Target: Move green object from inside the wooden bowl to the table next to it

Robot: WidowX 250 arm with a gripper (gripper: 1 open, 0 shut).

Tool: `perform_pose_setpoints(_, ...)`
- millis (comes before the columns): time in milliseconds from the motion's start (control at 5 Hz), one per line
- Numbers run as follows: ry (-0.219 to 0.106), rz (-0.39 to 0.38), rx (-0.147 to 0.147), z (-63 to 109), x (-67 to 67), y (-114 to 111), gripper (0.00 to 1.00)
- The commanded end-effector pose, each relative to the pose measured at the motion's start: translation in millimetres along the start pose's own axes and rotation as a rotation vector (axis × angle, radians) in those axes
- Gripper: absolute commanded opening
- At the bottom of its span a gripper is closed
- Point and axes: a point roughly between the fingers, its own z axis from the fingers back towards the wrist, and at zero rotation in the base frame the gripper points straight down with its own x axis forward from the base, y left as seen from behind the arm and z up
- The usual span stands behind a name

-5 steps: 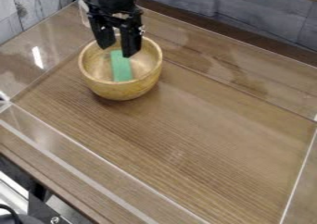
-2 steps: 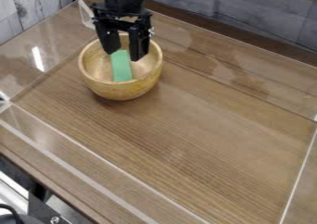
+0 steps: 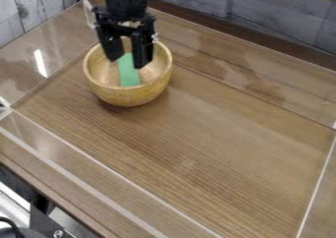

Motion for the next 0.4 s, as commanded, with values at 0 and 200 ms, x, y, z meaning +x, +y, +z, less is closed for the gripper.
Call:
perform_pose_setpoints(0, -0.039, 0.016, 0.004, 4.1, -1.8, 8.7, 1.00)
perform_pose_setpoints(200, -0.042, 0.000, -0.005, 4.6, -2.9, 11.8, 1.00)
